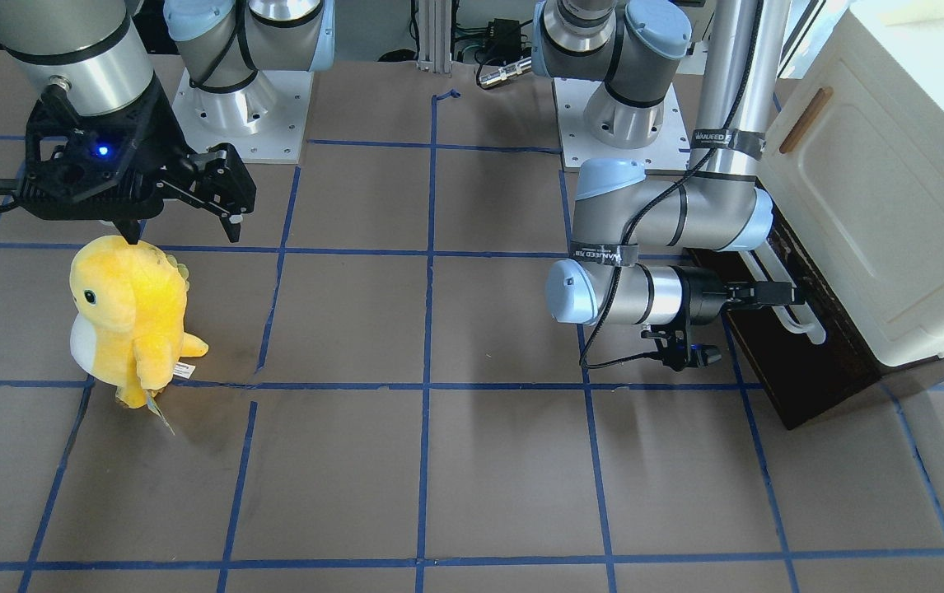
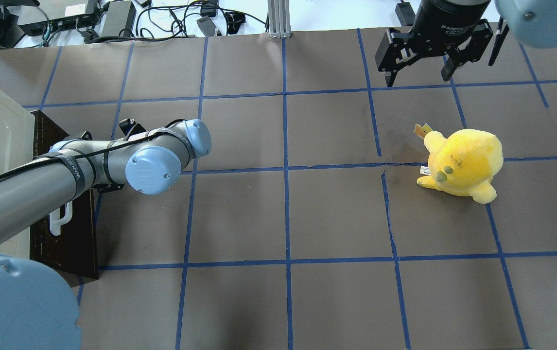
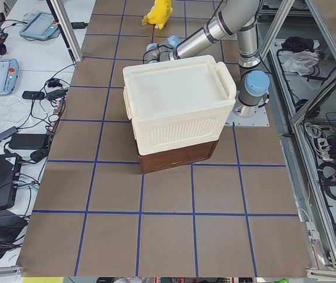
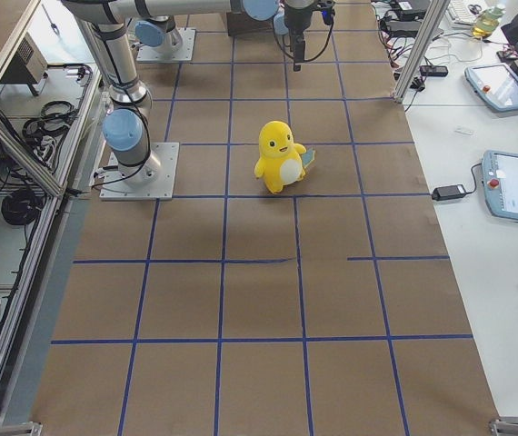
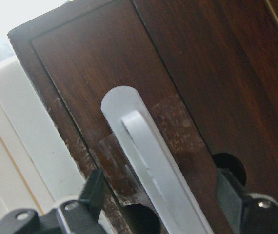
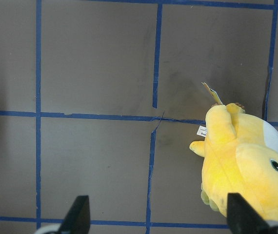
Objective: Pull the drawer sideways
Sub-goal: 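Close the left gripper on the white bar handle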
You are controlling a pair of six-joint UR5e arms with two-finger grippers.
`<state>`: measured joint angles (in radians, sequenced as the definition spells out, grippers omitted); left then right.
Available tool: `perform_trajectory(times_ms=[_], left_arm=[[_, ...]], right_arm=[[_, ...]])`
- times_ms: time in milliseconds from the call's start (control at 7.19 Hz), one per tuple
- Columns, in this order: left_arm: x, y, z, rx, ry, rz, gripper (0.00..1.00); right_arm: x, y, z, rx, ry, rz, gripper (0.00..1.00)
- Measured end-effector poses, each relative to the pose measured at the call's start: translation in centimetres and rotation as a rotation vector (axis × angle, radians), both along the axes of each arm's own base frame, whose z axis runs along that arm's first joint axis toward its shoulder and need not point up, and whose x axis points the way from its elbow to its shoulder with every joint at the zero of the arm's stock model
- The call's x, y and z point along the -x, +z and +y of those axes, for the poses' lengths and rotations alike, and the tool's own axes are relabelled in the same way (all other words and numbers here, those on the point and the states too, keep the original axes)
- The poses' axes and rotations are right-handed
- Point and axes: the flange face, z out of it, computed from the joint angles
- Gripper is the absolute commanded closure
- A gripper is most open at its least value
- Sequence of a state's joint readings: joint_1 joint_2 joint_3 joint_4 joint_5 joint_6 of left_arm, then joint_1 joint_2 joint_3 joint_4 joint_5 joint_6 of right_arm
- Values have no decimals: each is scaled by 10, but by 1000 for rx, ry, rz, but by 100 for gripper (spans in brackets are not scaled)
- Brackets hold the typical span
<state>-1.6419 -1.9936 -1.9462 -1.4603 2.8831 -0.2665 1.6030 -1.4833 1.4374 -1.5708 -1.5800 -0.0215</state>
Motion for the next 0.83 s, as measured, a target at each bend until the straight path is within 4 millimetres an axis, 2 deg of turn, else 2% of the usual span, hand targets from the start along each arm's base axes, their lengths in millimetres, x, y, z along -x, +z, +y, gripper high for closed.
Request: perform_trajectory(times_ms=[557,835], left_arm=[[3,2,4,5,8,15,41],[3,2,4,6,10,19,44]], right_arm=[[0,0,0,0,0,0,0],[0,0,0,0,0,0,0]])
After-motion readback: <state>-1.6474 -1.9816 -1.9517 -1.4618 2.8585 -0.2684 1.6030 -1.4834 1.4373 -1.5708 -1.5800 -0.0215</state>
